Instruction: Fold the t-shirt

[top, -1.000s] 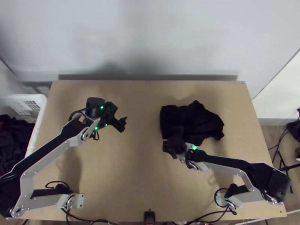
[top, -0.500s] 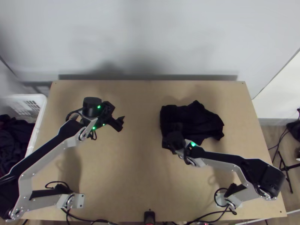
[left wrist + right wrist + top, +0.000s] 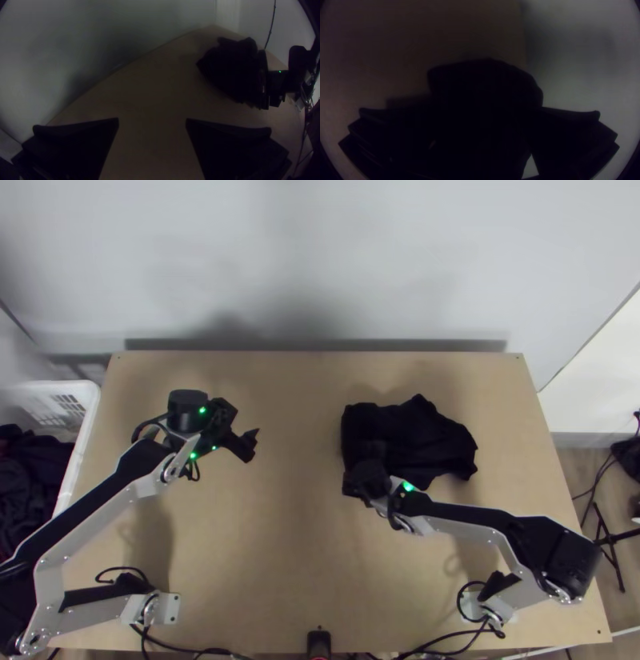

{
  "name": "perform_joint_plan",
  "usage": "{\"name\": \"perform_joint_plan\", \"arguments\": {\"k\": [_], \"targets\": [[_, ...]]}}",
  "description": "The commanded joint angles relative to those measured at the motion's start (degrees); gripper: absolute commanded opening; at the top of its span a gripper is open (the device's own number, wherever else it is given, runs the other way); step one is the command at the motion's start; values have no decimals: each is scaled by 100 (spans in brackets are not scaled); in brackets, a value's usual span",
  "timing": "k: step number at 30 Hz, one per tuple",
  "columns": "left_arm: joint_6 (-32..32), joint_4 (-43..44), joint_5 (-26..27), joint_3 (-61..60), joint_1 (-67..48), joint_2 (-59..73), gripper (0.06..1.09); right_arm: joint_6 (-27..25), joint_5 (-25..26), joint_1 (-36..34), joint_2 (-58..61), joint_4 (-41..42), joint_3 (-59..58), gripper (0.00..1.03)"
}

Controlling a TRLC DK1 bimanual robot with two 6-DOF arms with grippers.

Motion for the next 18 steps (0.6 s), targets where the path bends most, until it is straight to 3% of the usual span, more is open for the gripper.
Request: {"name": "perform_joint_plan", "arguments": {"k": [1,5,8,15,18], "targets": [[33,7,47,-31,158,-46,103,0,-47,-58,372,-45,241,98],[33,-2,161,-57,211,-72,103,-17,-64,-111,522,-36,373,98],[42,-2,161,-83,229,-72,103,-17,-91,-154,618,-28,461,87],[113,7,187,-92,378,-90,103,-9,-258,-207,636,52,496,23],[130,7,205,-83,422,-90,103,-9,-267,-260,636,210,522,6]]}}
